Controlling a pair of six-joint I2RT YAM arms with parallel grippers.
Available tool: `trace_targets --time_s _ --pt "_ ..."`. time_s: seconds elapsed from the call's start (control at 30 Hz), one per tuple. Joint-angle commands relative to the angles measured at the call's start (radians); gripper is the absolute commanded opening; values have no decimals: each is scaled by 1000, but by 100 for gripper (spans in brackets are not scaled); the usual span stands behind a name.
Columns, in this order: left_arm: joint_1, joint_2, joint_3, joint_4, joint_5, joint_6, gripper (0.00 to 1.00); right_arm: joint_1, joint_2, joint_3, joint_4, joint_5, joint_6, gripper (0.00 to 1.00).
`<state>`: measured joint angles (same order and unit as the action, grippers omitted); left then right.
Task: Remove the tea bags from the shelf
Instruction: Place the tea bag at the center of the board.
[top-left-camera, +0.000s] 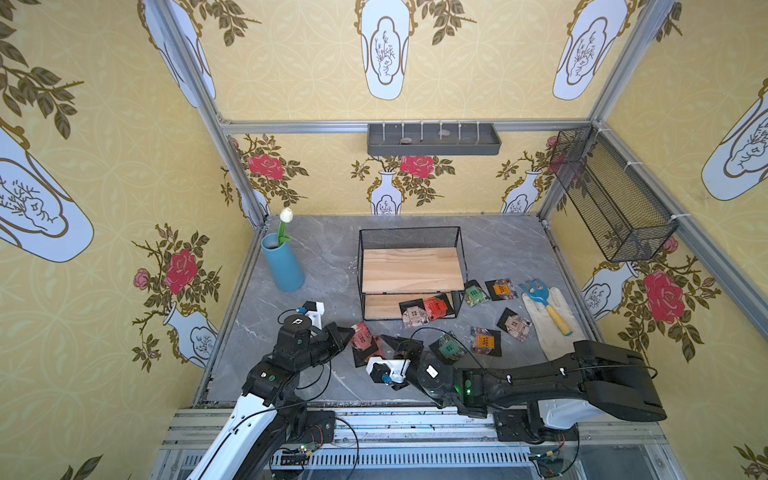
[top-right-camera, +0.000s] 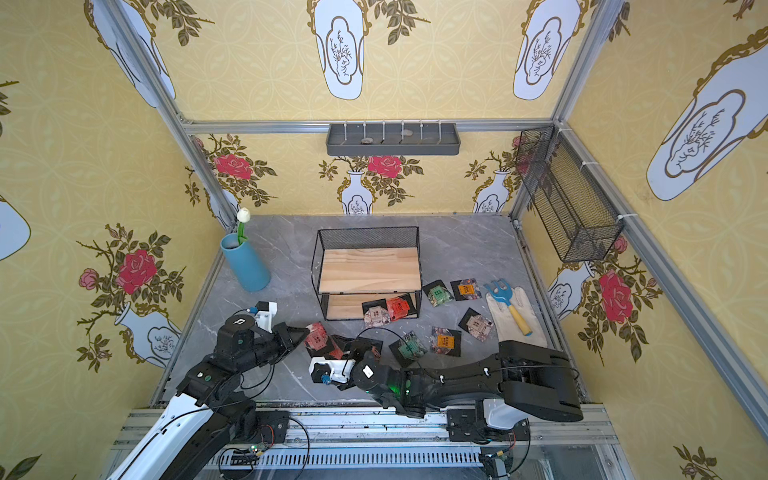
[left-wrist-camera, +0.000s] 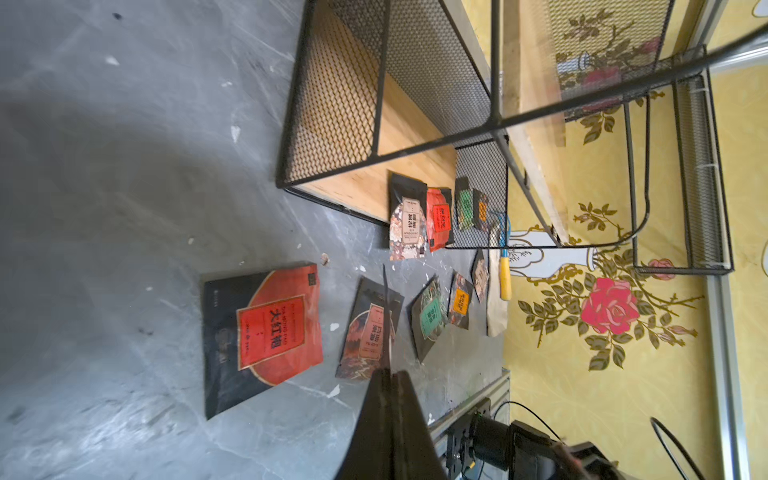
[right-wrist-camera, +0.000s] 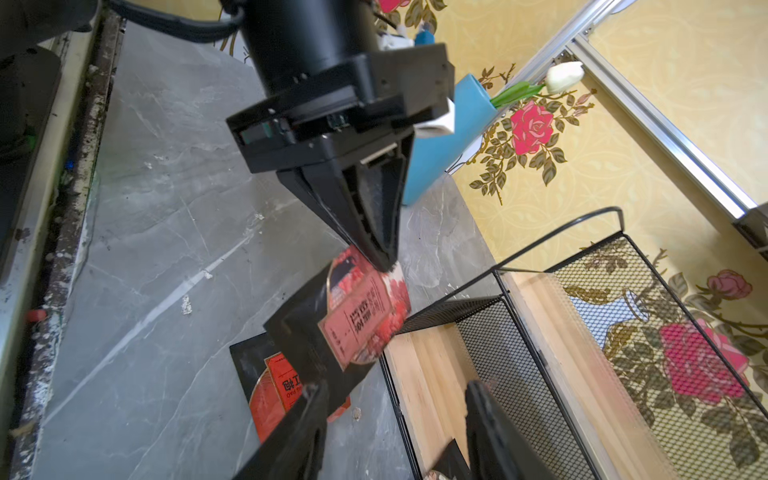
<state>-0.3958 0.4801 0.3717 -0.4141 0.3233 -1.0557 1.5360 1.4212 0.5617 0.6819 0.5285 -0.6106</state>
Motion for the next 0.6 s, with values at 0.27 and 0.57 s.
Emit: trace_targets --time_s 0.27,0.57 --pt "15 -3 17 -192 -258 25 0 8 -77 -60 -10 104 126 58" --pt "25 -79 1 -281 -440 6 0 13 -66 -64 -15 114 150 58"
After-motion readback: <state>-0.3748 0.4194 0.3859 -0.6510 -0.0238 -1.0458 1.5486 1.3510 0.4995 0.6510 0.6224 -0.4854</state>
